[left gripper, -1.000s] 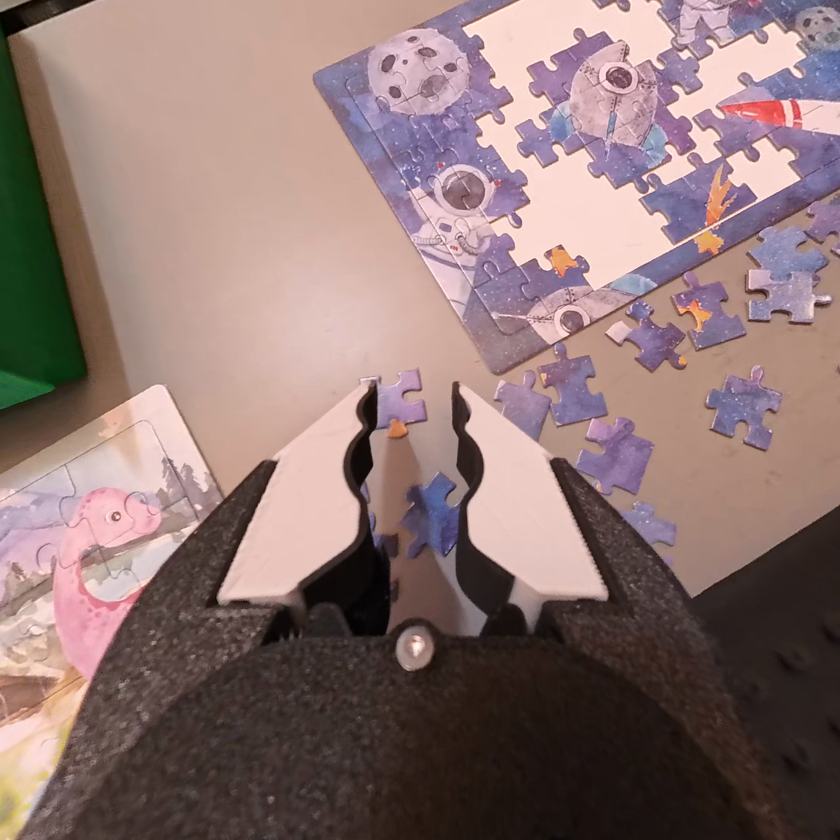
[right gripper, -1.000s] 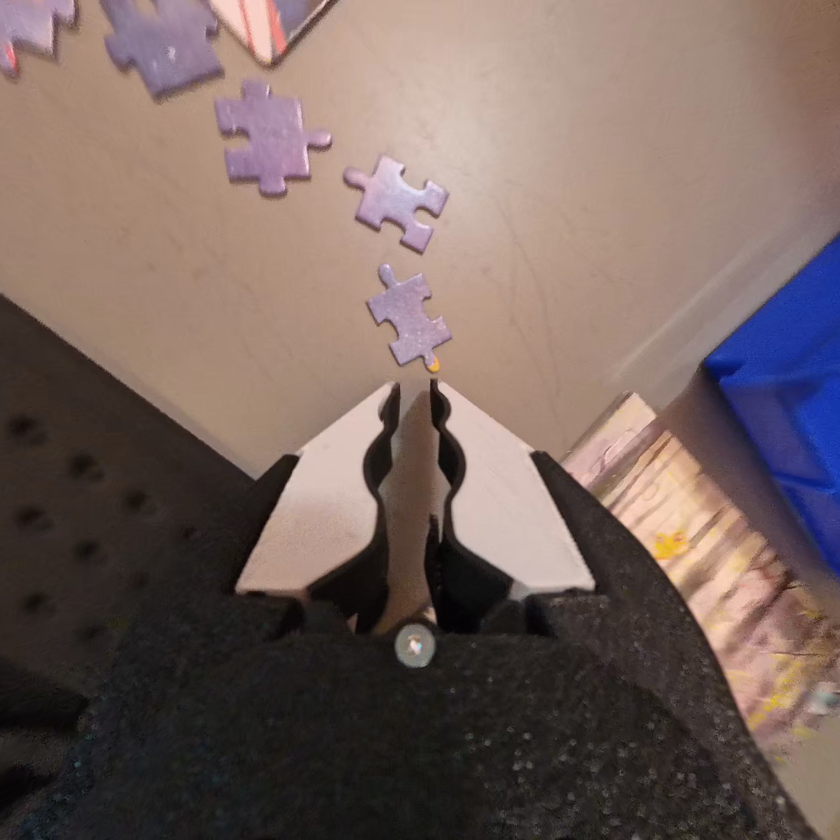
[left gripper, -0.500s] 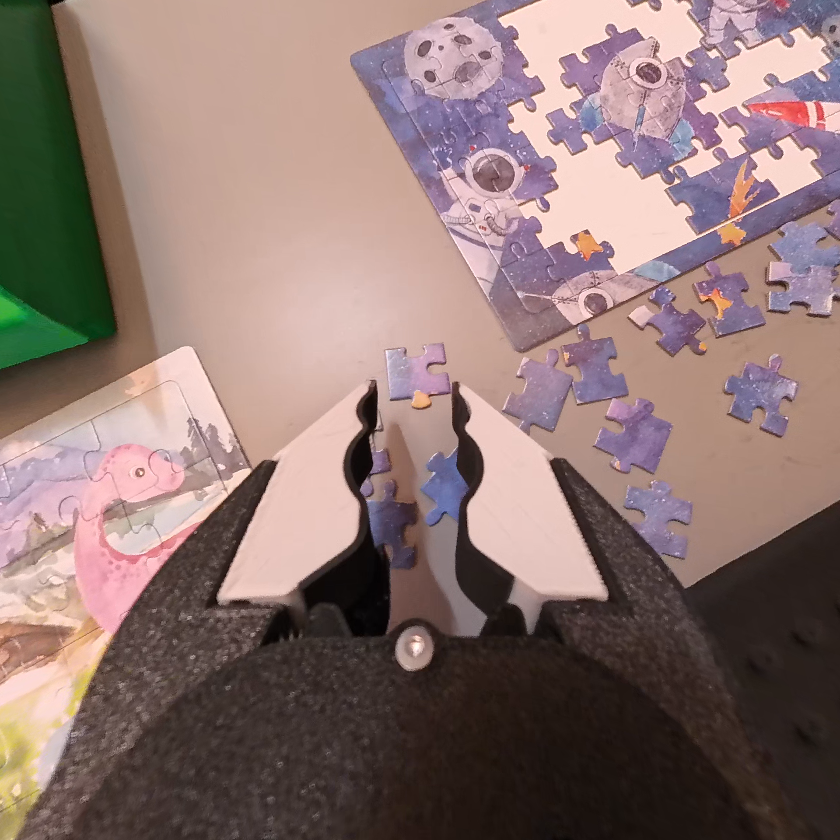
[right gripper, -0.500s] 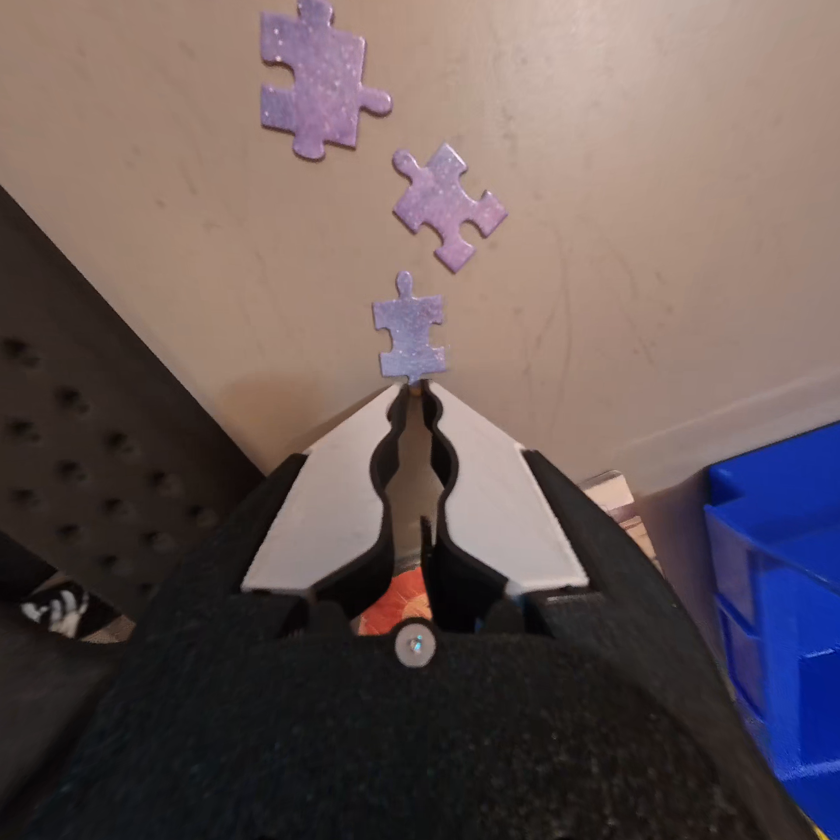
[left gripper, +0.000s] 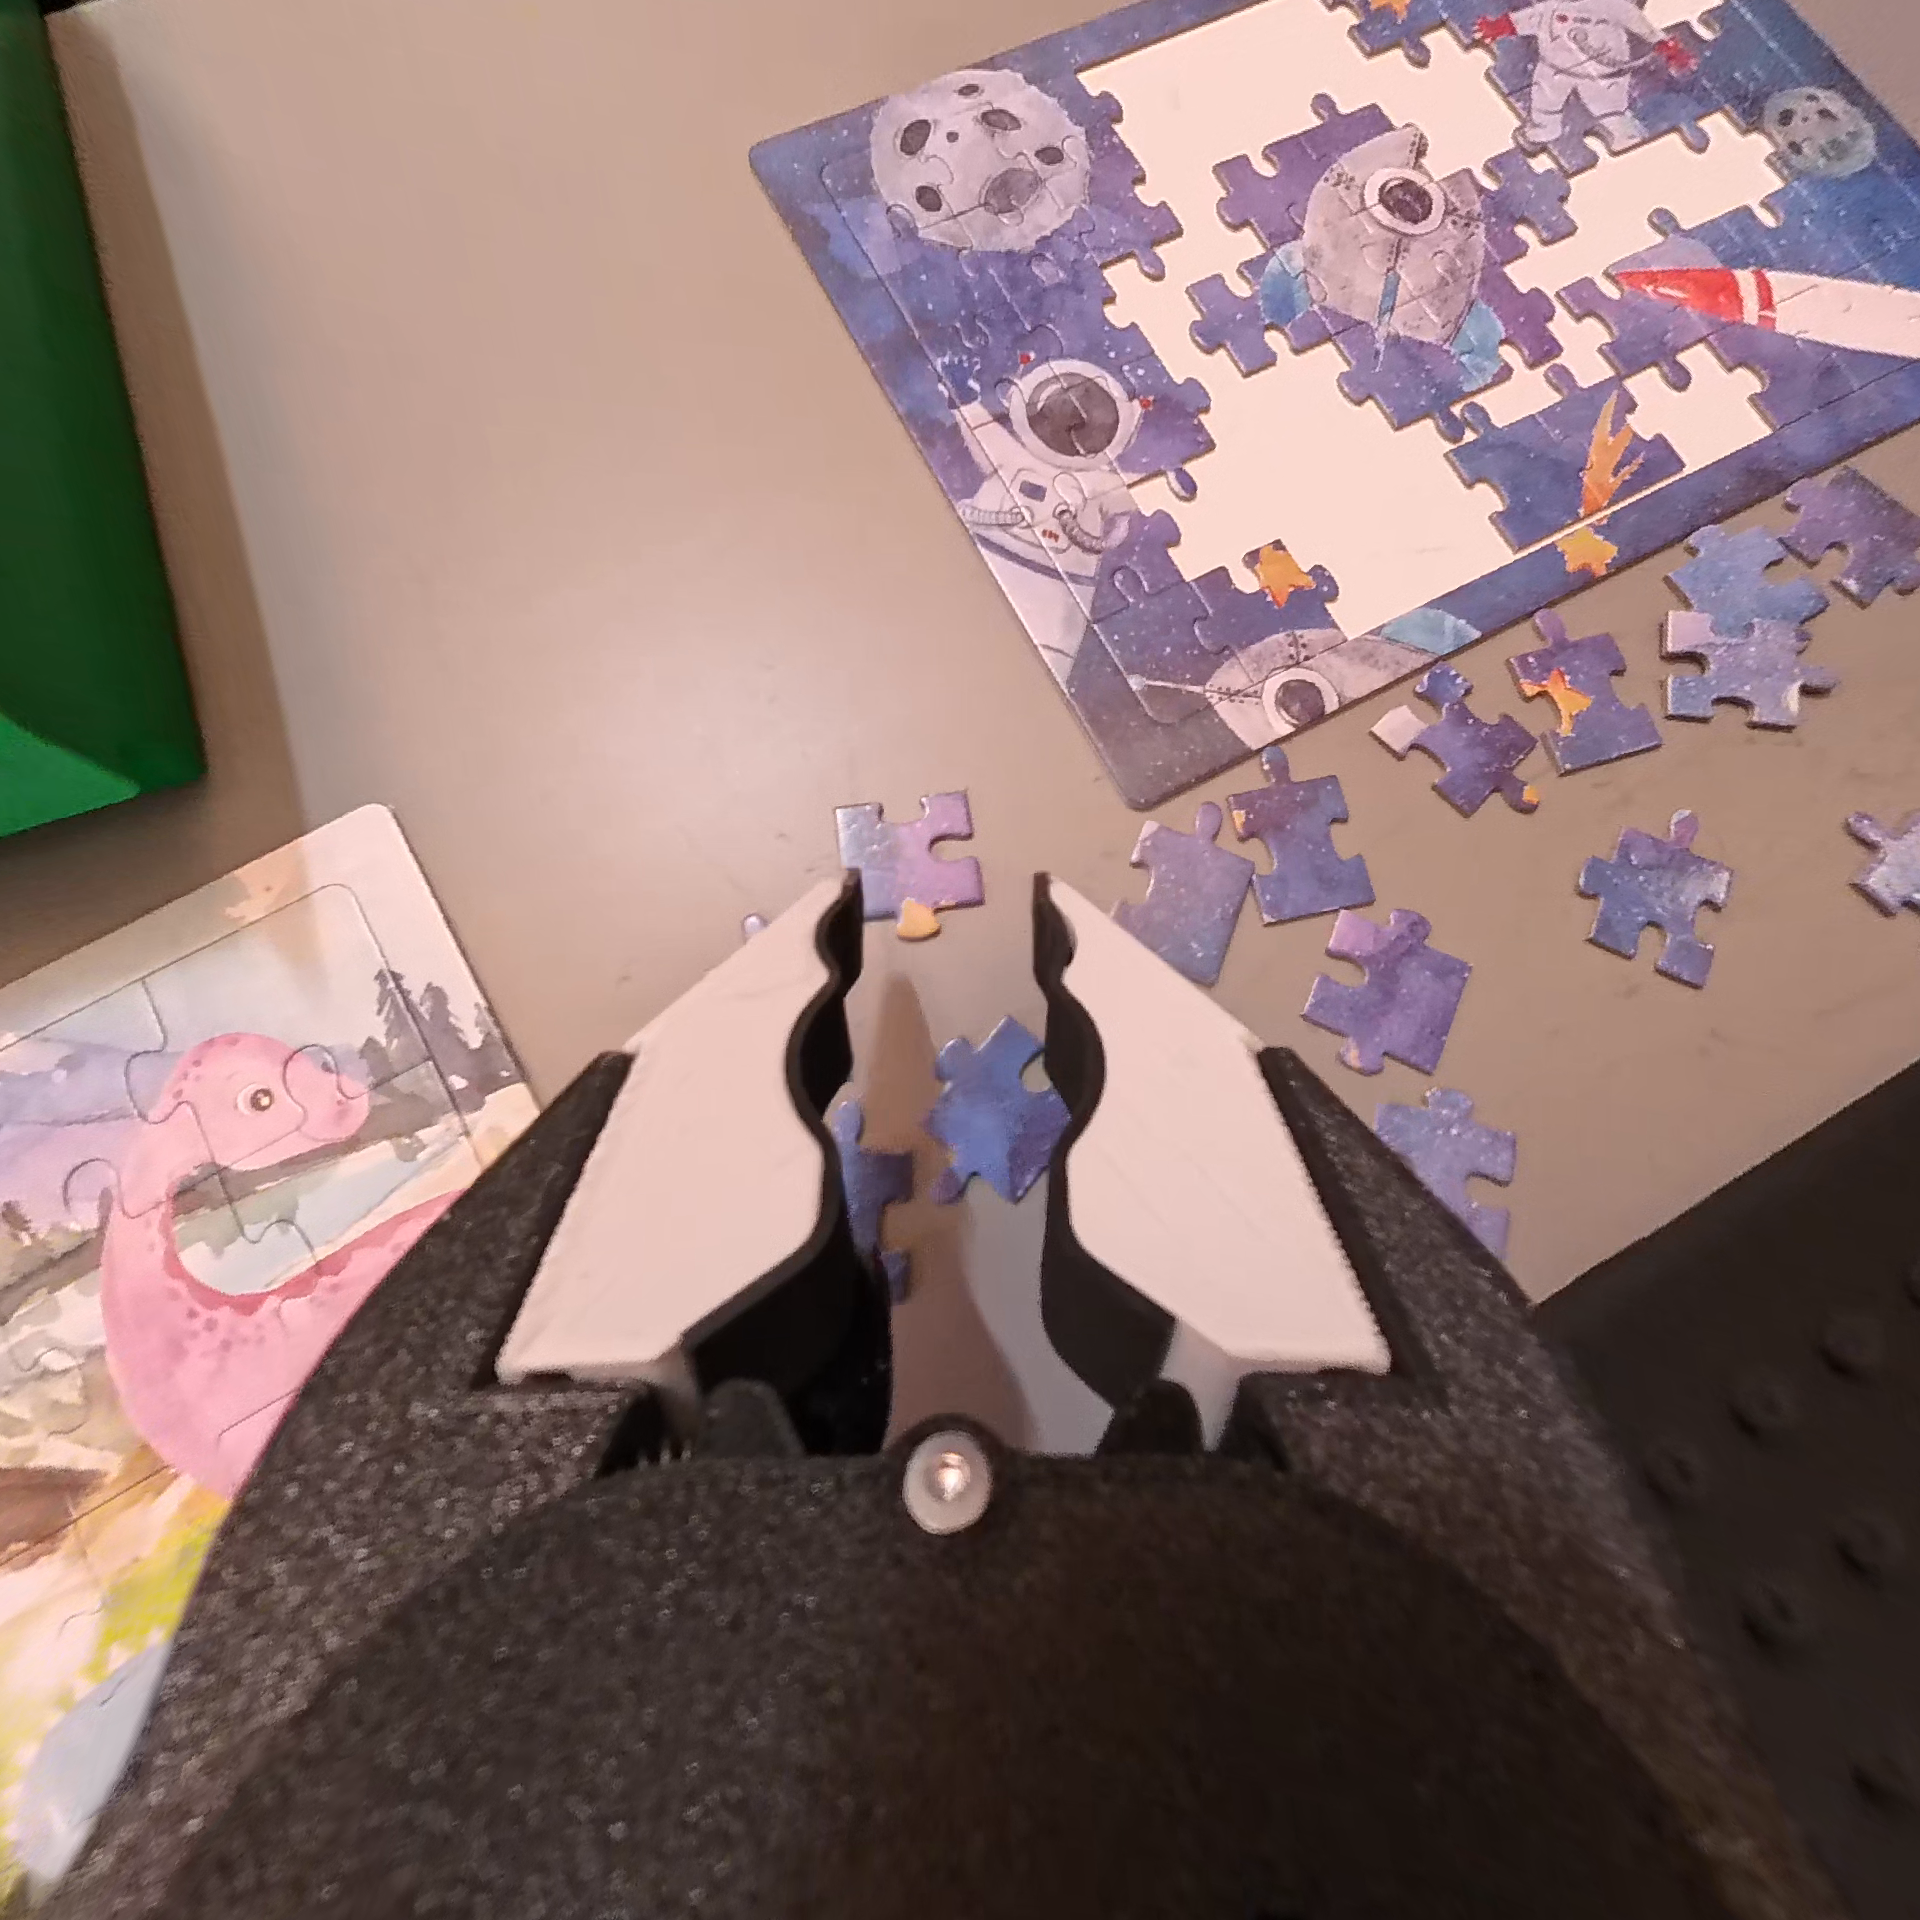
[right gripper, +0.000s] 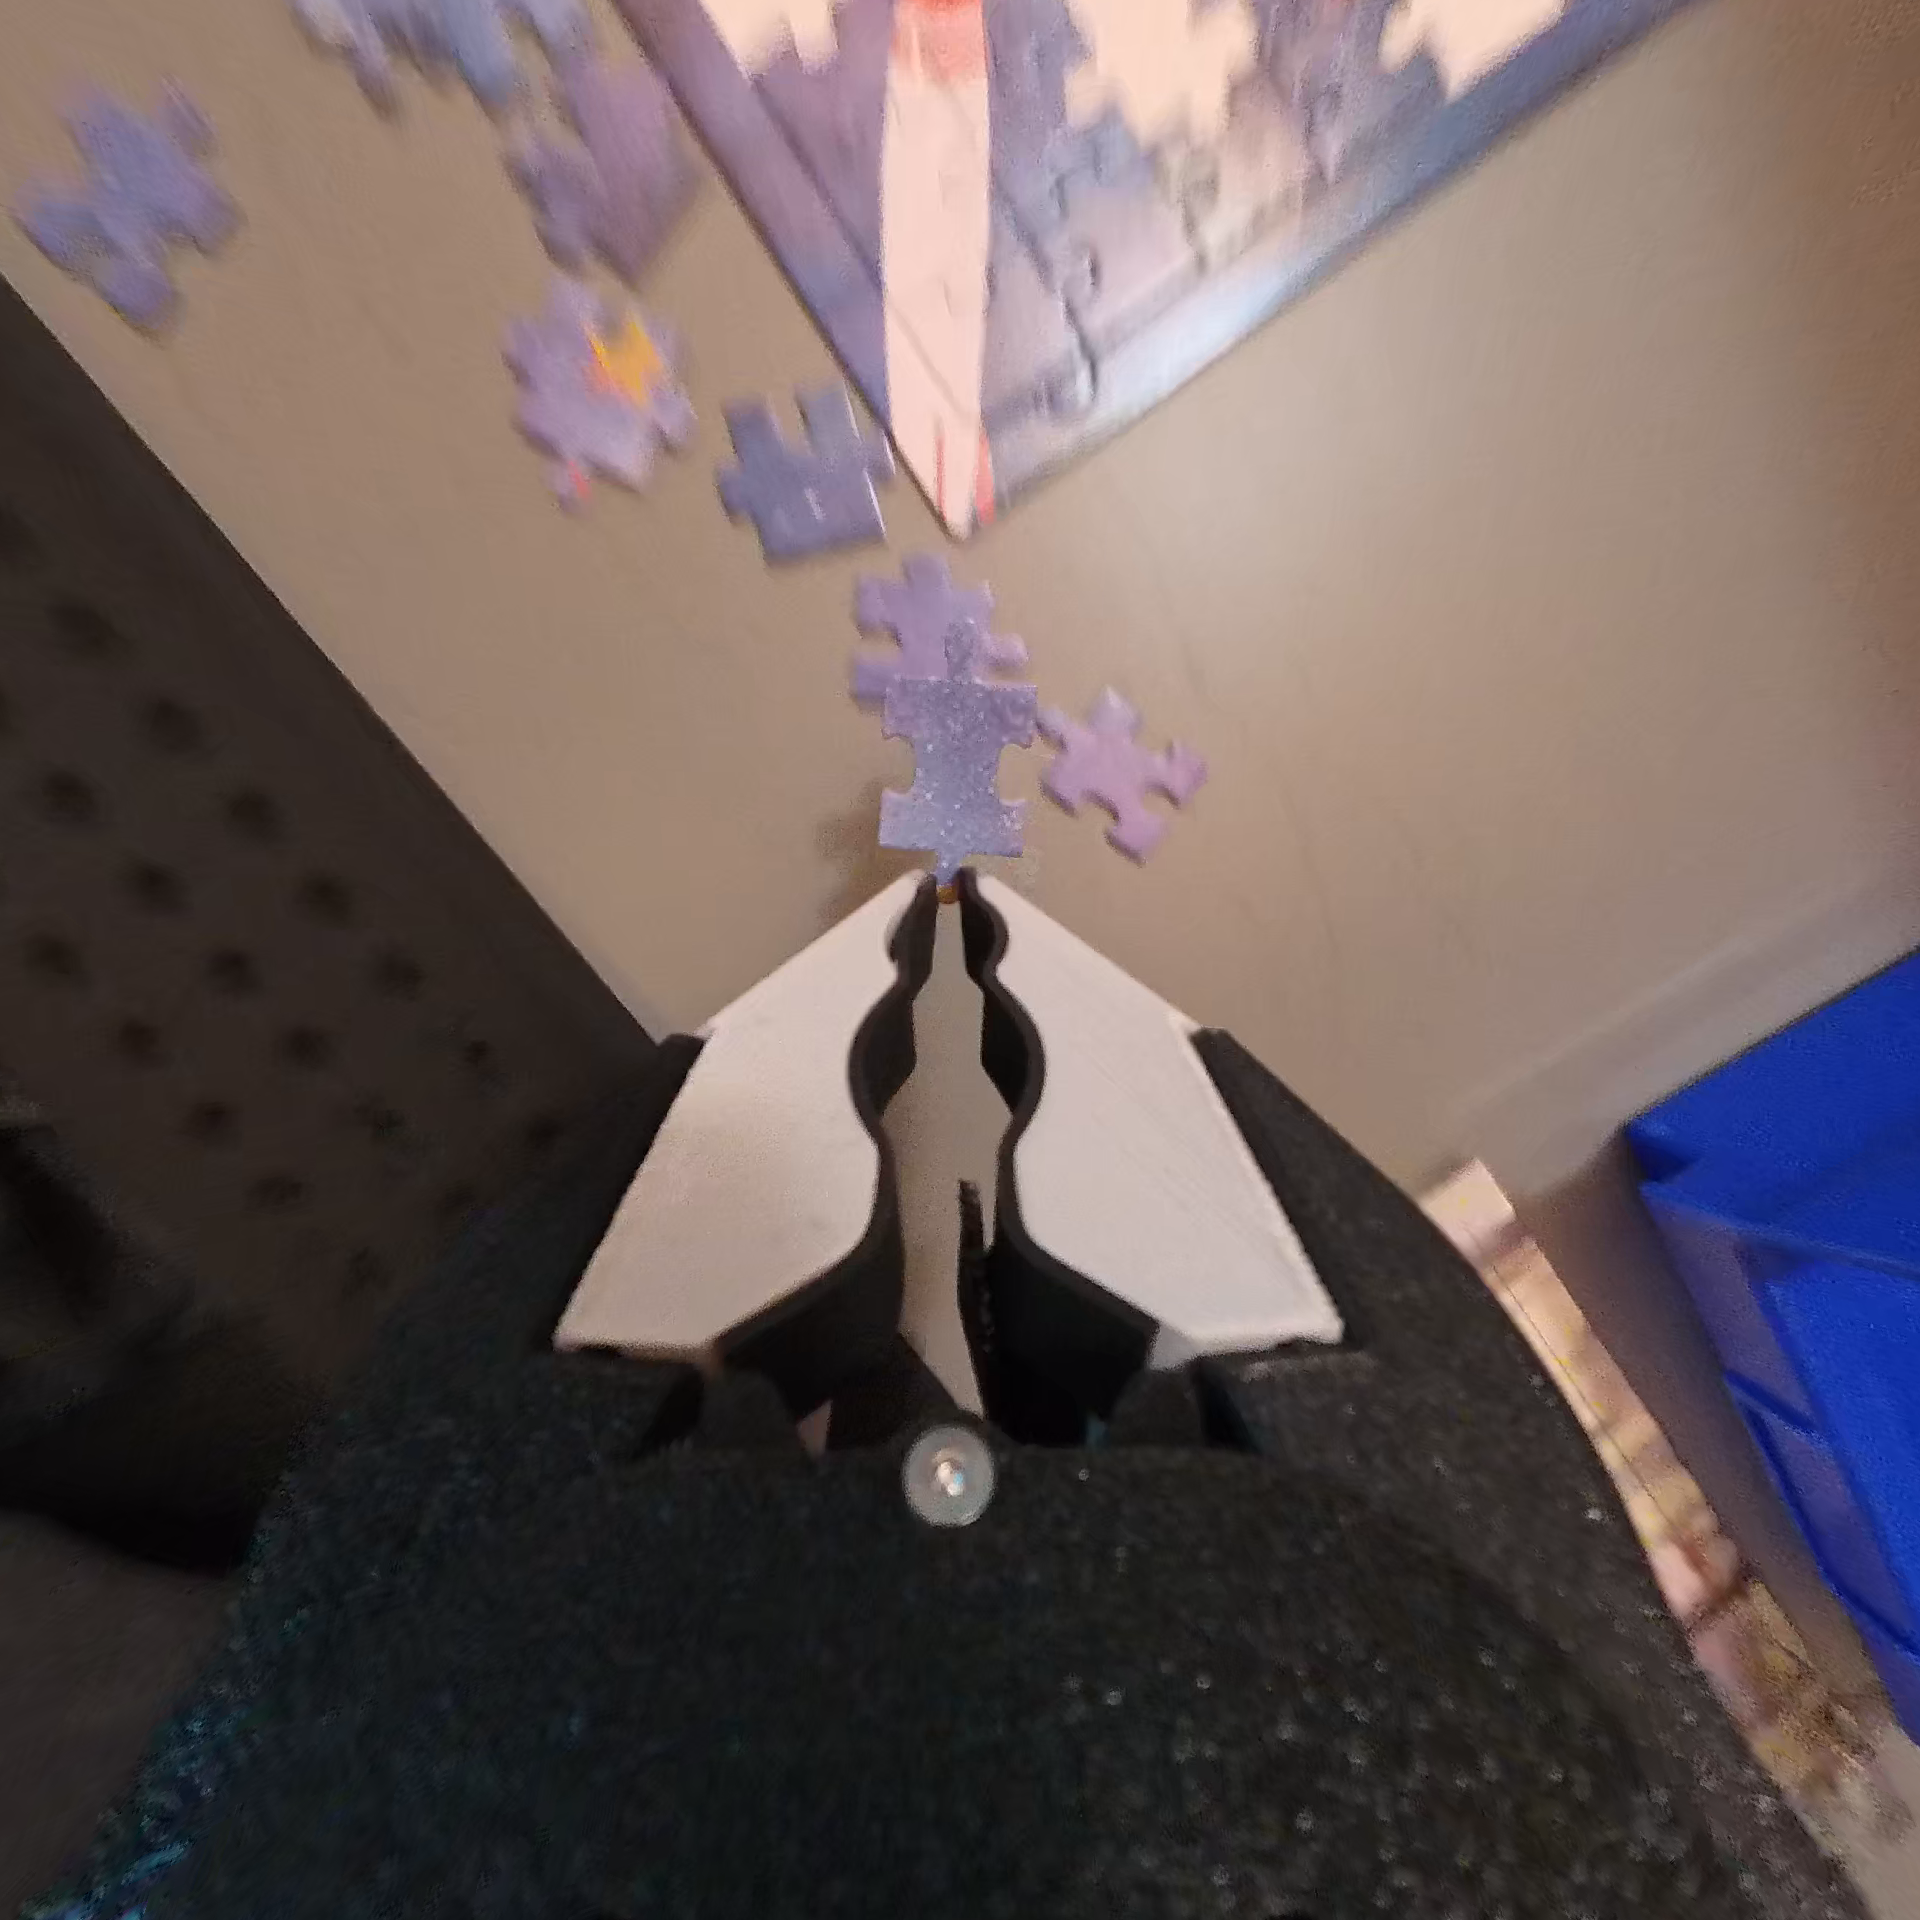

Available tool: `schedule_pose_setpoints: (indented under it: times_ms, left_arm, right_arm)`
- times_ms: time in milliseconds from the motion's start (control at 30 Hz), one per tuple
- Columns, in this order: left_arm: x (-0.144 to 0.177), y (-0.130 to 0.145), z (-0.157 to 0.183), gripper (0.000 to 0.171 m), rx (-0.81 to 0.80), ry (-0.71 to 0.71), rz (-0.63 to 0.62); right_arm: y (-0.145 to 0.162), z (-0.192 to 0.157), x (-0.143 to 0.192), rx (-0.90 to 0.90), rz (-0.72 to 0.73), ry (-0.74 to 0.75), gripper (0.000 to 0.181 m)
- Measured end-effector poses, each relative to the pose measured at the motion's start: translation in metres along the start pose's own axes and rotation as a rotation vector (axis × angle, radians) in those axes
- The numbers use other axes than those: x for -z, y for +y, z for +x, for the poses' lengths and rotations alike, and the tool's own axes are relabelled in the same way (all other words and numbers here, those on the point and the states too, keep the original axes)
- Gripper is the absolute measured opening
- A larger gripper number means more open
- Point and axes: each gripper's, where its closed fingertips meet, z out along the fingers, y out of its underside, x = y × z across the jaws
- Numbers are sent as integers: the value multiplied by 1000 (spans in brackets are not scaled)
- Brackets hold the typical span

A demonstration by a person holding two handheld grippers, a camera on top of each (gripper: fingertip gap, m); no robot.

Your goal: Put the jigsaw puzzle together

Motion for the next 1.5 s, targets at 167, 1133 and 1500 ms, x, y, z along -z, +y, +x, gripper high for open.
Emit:
schedule_pose_setpoints:
  times_ms: [167,1133,1500]
  left_arm:
    - [-8,-10,26,32,-39,81,19]
    - [-24,-70,71,24,274,618,132]
    - [-23,-61,68,1,240,585,63]
  right_arm:
    - [-108,-41,2,-70,275,-72,4]
    - [-250,-113,-113,83,393,-98,4]
    - [-233,-111,-100,60,449,-180,13]
